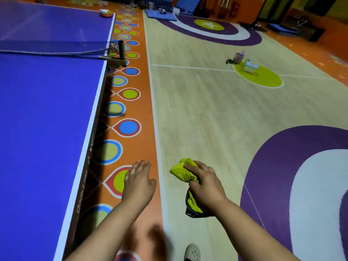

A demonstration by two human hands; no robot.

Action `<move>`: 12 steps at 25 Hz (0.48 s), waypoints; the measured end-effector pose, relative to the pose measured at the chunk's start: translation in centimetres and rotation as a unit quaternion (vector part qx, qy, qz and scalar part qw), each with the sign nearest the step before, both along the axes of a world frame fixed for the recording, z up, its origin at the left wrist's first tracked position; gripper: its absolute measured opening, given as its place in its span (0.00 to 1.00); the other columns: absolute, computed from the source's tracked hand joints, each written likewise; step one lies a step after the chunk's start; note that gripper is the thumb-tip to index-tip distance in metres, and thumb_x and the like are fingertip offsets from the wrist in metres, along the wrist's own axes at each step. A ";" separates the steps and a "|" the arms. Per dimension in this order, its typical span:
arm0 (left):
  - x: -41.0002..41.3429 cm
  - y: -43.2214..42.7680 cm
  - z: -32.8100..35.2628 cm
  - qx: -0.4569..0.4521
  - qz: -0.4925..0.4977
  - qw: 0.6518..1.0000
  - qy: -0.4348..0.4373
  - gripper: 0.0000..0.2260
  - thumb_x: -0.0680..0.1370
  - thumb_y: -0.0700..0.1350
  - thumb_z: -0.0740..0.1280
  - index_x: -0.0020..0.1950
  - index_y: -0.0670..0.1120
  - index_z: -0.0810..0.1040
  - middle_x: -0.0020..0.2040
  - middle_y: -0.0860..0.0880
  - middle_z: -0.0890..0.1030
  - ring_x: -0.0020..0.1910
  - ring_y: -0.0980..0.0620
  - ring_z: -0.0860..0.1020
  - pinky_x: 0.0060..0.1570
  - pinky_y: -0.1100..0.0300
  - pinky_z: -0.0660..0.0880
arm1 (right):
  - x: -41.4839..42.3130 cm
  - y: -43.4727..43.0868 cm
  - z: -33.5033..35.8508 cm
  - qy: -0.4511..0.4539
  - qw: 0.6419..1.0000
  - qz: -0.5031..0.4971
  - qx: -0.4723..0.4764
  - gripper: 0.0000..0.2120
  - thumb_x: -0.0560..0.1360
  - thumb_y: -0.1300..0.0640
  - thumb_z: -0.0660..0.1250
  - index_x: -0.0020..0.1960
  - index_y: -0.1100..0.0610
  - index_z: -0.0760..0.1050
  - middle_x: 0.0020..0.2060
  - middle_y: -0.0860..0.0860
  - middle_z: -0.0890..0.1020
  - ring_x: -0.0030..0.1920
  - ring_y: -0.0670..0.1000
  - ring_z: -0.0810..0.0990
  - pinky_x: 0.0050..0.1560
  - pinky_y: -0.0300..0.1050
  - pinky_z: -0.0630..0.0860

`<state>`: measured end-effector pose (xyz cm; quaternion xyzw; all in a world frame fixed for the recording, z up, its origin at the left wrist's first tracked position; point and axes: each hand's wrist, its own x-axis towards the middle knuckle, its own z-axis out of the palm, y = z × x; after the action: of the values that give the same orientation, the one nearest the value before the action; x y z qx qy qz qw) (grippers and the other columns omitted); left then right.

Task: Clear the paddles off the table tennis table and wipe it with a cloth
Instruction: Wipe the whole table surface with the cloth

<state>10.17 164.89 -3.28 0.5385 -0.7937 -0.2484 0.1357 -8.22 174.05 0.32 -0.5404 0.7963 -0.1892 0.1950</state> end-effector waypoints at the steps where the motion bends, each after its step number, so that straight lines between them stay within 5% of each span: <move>1: -1.7 -0.3 0.1 0.003 0.016 1.000 -0.003 0.25 0.77 0.47 0.58 0.74 0.49 0.60 0.76 0.51 0.56 0.75 0.53 0.50 0.70 0.58 0.49 | -1.9 -1.0 -0.2 0.002 1.000 0.025 -0.003 0.27 0.73 0.62 0.62 0.68 0.42 0.71 0.72 0.42 0.65 0.68 0.49 0.63 0.63 0.39 0.63; 7: -11.3 -2.6 2.0 -0.006 0.106 0.994 0.001 0.24 0.76 0.46 0.62 0.72 0.49 0.64 0.75 0.50 0.60 0.75 0.53 0.53 0.70 0.58 0.53 | -13.9 -7.6 0.6 0.010 0.993 0.116 -0.019 0.27 0.73 0.62 0.61 0.69 0.42 0.71 0.73 0.44 0.65 0.67 0.51 0.64 0.66 0.43 0.64; 12: -15.6 -7.0 4.3 0.021 0.200 0.977 0.065 0.22 0.75 0.44 0.66 0.69 0.49 0.70 0.68 0.48 0.71 0.67 0.49 0.67 0.62 0.57 0.64 | -18.4 -14.0 0.3 -0.032 0.983 0.177 -0.031 0.27 0.73 0.62 0.61 0.69 0.43 0.71 0.72 0.43 0.65 0.67 0.50 0.64 0.66 0.41 0.63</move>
<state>-5.46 157.91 1.01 0.6715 -0.6543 -0.2672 0.2229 -26.64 160.04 0.63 -0.6722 0.6754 -0.1938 0.2334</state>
